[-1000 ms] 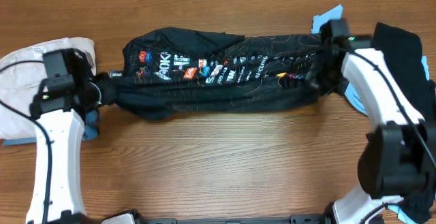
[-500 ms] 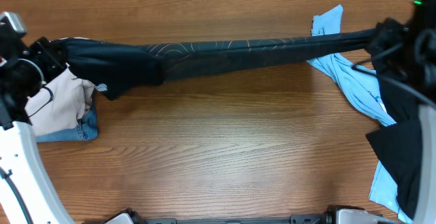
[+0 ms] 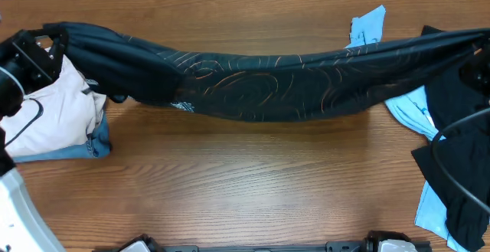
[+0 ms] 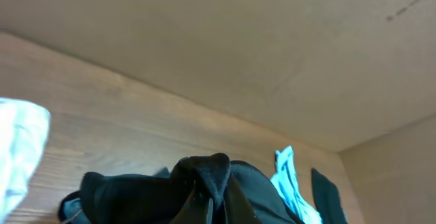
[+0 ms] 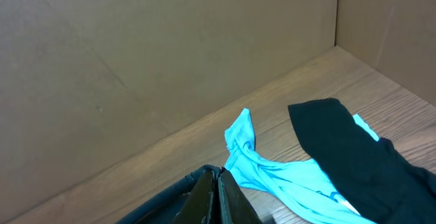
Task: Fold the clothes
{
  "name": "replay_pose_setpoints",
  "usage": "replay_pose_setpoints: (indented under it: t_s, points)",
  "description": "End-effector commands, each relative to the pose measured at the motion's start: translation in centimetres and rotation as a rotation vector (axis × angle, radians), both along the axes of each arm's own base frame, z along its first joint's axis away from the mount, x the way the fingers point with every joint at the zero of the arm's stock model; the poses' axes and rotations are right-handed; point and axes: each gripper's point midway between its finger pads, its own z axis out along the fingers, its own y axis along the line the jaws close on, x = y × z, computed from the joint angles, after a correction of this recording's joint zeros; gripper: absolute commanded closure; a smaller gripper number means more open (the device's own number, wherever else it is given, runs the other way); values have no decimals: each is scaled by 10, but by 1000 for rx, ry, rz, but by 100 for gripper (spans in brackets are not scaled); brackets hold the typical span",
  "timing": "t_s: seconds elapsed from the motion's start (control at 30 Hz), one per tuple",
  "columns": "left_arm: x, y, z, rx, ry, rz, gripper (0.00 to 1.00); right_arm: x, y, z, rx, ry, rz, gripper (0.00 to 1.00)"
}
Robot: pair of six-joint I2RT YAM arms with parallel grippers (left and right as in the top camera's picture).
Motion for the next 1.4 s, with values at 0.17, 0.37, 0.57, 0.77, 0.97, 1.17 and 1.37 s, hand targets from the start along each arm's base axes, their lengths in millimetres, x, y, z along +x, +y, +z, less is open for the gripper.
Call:
replay_pose_setpoints:
  t_s: [0.17, 0.37, 0.57, 0.77, 0.97, 1.17, 1.37]
  points:
    - [32, 15, -32, 0, 107, 51, 96, 80, -14, -68, -4, 231, -20, 96]
    - [114, 3, -68, 29, 109, -43, 96, 155, -21, -143, -11, 393, -3, 96]
    - [208, -10, -54, 16, -142, -89, 96, 226, -15, -136, 11, 202, 59, 96]
    - [206, 6, 48, -77, -464, -89, 96, 220, -14, -30, -24, -75, 62, 96]
    - [170, 2, 77, -30, -454, -222, 96, 185, -14, -3, -36, -50, 44, 96]
    - [136, -29, -56, -42, 60, -350, 96, 146, -21, -104, -27, 385, 1, 96]
    - [97, -37, -161, 97, 490, -328, 96, 120, -26, -184, -34, 693, -12, 96]
